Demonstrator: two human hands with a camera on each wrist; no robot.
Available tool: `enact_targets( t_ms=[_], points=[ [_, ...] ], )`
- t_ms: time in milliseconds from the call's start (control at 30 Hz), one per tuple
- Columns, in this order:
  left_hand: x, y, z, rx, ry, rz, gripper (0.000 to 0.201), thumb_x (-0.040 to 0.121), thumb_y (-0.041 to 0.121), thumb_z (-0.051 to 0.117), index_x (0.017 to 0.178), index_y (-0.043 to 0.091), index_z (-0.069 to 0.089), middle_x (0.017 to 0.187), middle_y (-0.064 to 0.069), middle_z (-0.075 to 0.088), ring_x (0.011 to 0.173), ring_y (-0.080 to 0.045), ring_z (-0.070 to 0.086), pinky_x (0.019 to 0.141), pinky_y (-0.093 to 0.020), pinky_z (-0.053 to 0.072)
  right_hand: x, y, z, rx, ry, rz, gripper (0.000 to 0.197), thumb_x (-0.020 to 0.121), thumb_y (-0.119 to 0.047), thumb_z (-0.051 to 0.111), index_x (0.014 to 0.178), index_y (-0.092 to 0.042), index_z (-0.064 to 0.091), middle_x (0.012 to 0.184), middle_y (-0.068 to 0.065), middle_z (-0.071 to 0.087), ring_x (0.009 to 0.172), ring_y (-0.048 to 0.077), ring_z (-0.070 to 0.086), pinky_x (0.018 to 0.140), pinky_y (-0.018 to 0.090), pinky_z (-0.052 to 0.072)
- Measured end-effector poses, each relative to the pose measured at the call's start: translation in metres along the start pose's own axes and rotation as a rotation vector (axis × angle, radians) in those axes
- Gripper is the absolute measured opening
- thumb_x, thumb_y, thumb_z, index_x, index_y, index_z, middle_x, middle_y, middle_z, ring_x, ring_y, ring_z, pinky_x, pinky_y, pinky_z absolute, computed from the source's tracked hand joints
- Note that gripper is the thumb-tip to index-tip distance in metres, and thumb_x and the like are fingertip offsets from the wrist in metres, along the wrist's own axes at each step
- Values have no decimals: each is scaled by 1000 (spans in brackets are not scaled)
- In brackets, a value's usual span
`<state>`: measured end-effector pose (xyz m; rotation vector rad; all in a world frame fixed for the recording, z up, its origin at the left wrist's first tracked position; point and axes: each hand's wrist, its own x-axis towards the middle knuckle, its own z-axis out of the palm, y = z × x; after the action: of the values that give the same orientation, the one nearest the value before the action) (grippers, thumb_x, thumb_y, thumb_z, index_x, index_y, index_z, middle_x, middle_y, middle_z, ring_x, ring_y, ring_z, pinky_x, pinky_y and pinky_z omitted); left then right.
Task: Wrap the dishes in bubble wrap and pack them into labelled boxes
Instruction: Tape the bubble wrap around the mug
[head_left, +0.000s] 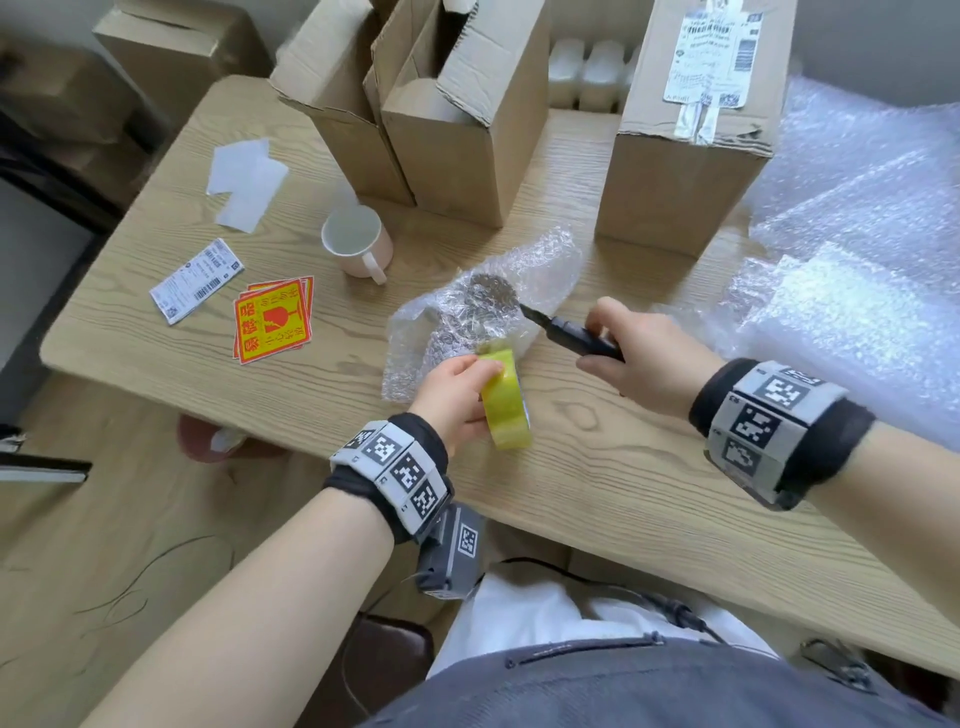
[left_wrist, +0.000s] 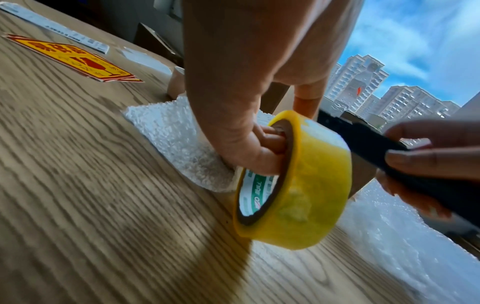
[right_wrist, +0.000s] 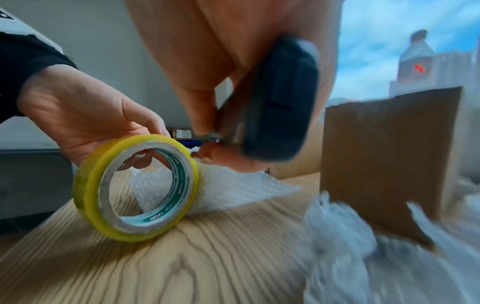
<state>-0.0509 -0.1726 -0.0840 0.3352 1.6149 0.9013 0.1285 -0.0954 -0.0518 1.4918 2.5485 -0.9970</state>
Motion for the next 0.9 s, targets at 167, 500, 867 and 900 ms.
enact_targets(
  t_ms=[167,500,867,900],
  points=[
    [1,-4,7,-25,16,-20,40,94,20,54,132,11,46,98,-6,62,76,-18,63,54,-27,53,18,-16,-6,-217,-74,-94,33,91,-33,57,123,-29,51,107,4,60,99,28,56,77,34,47],
    [5,-11,7,-80,5,-5,32,93,20,55,124,17,49,107,-7,63,84,-21,63,69,-34,55,70,-54,15,-180,-117,-145,23,86,-20,59,106,-8,55,105,13,56,97,31,56,81,35,45],
    [7,-12,1,-25,35,31,49,89,26,62,134,13,47,118,-11,64,97,-28,67,72,-38,55,94,-57,31,-168,-98,-115,26,86,-23,65,104,-10,52,94,7,50,97,30,56,77,33,43],
    [8,-13,1,-18,49,33,52,88,28,64,135,14,46,120,-11,63,101,-29,66,75,-40,55,95,-58,31,-171,-99,-113,27,85,-26,66,101,-11,51,91,5,47,96,29,55,78,34,44]
  ],
)
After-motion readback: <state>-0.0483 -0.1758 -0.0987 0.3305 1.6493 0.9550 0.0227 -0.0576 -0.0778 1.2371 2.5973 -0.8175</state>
